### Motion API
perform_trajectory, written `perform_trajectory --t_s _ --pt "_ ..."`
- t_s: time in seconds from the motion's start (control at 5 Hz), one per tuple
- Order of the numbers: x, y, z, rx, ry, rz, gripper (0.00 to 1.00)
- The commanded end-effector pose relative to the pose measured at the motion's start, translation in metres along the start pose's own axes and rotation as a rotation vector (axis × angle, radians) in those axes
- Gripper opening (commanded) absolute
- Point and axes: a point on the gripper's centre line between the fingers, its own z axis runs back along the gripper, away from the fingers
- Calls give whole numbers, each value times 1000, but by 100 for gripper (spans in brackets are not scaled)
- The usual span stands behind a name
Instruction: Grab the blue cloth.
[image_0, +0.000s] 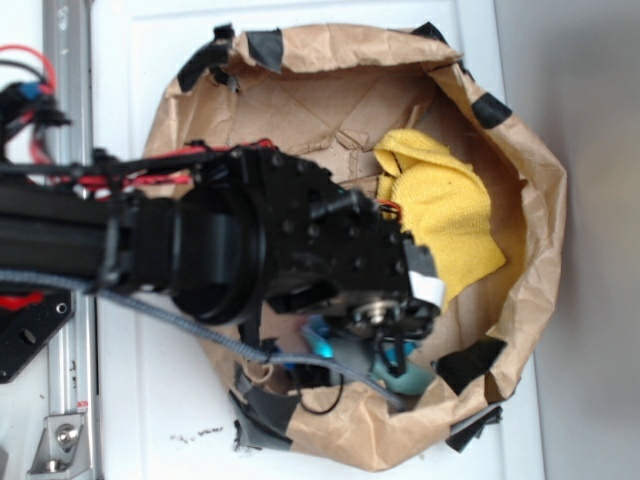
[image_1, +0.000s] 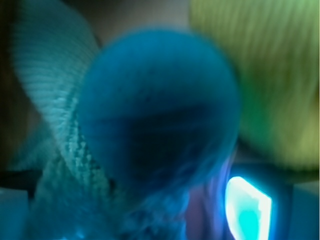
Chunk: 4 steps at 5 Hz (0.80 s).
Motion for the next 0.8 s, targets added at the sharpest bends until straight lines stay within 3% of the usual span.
perform_trajectory --t_s 0.0,0.2,0.6 --pt "-7 -13 -3 -3 -21 -59 0" --pt "-12 -11 22 47 -61 -47 0" --pt "-30 15 105 261 -304 67 0"
